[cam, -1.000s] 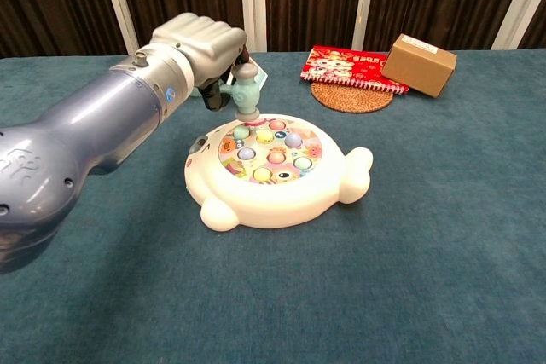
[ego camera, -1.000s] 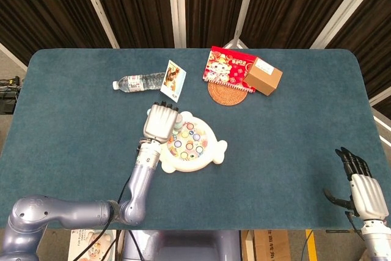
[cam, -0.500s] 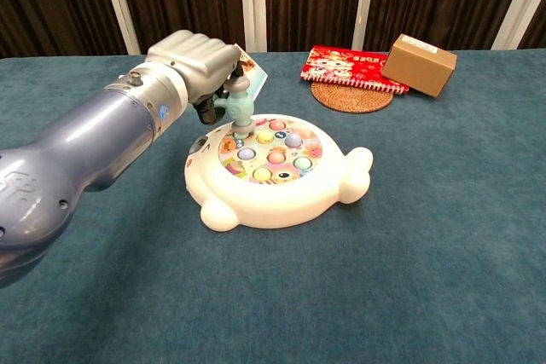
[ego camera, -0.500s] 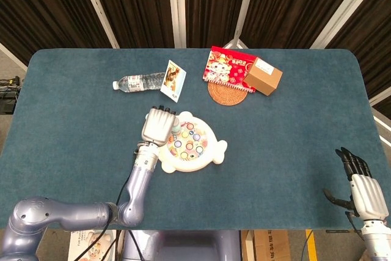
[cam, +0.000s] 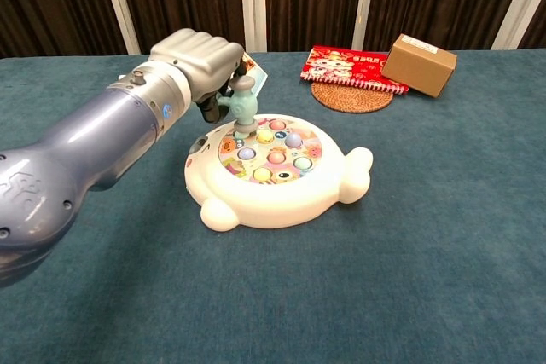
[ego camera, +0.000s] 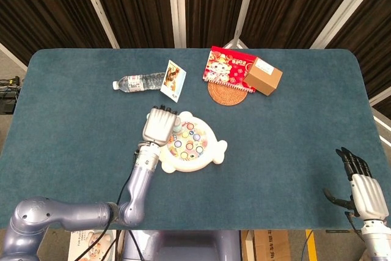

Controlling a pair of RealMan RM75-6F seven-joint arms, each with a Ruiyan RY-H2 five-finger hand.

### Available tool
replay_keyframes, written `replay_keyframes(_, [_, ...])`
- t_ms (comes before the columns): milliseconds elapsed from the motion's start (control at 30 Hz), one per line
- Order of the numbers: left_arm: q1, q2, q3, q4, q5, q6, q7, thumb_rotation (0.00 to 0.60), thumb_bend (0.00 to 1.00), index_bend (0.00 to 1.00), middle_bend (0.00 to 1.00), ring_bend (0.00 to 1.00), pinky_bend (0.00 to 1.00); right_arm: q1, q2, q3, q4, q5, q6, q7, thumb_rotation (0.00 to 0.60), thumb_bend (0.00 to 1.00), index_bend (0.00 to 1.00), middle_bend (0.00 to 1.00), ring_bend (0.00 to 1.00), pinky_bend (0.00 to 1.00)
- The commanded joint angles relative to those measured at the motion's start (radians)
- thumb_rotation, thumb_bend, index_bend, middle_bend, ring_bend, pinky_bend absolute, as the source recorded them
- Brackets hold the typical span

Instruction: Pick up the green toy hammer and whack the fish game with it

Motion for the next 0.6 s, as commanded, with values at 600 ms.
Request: replay_keyframes(600, [-0.044, -0.017, -0.018, -0.013, -0.028, -0.011, 0.047, 0.600, 0.65, 0.59, 0.47, 0.36, 0.50, 0.001, 0.002, 0.003, -0.002, 0.006, -0.004, 0.007, 0.600, 0.26, 0.00, 0.00, 0.00, 0.00])
